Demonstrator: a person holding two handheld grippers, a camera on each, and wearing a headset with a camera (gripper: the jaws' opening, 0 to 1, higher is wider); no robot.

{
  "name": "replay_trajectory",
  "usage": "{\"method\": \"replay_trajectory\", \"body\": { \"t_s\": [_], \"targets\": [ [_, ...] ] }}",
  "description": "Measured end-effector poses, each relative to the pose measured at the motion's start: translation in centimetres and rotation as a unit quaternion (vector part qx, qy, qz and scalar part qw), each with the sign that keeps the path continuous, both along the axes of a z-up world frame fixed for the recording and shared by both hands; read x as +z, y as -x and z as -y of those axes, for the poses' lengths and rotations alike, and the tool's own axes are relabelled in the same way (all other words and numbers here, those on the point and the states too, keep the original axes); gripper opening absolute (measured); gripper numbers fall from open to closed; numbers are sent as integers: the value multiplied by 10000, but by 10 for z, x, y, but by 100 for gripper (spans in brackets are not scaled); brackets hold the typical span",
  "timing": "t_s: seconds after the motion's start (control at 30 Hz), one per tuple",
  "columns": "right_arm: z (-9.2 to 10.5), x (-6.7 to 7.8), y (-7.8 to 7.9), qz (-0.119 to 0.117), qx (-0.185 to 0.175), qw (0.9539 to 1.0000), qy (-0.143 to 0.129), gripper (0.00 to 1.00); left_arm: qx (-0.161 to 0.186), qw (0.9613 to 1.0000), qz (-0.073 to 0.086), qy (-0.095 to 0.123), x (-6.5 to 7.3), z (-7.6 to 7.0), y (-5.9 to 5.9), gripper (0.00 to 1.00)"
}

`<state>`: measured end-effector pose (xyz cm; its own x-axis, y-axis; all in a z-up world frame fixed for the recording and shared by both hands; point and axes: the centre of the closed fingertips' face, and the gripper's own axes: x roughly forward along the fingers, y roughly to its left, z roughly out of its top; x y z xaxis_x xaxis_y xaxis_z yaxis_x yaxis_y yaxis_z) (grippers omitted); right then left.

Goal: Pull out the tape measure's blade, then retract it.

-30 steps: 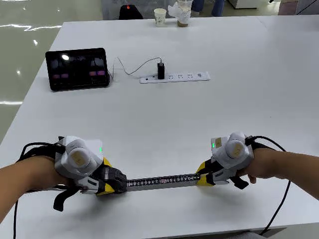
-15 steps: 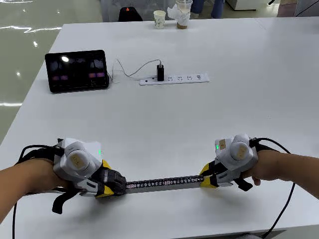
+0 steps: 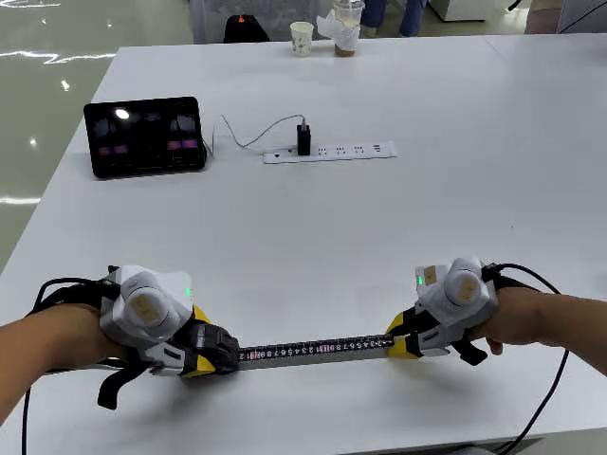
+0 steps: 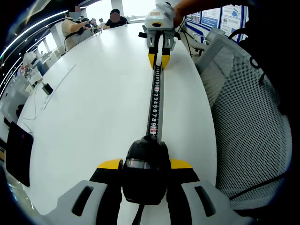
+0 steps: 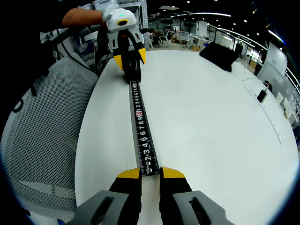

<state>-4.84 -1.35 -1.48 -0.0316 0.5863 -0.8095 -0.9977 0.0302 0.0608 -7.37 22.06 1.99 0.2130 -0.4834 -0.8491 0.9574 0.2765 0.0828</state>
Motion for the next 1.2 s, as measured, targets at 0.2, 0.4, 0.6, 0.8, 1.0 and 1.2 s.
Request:
{"method": "replay_trajectory", "body": {
  "t_s": [0.2,0.4,0.6,0.8,1.0,1.2],
  "targets": [
    [5,1,1,-9,-21,10000,18,10,-2,10000,8,7,0,0,0,31],
    [6,1,1,11,-39,10000,22,11,9,10000,5,10,1,0,1,31],
    [5,1,1,79,-10,9999,123,11,-1,10000,44,-9,1,0,1,31],
    [5,-1,2,359,339,9978,440,12,35,9999,101,-10,1,1,0,31],
    [4,-1,2,351,374,9972,542,12,-2,9998,176,-67,1,2,0,31],
    [4,-2,2,405,382,9967,591,13,-36,9999,134,-90,0,2,-1,31]
  ]
}}
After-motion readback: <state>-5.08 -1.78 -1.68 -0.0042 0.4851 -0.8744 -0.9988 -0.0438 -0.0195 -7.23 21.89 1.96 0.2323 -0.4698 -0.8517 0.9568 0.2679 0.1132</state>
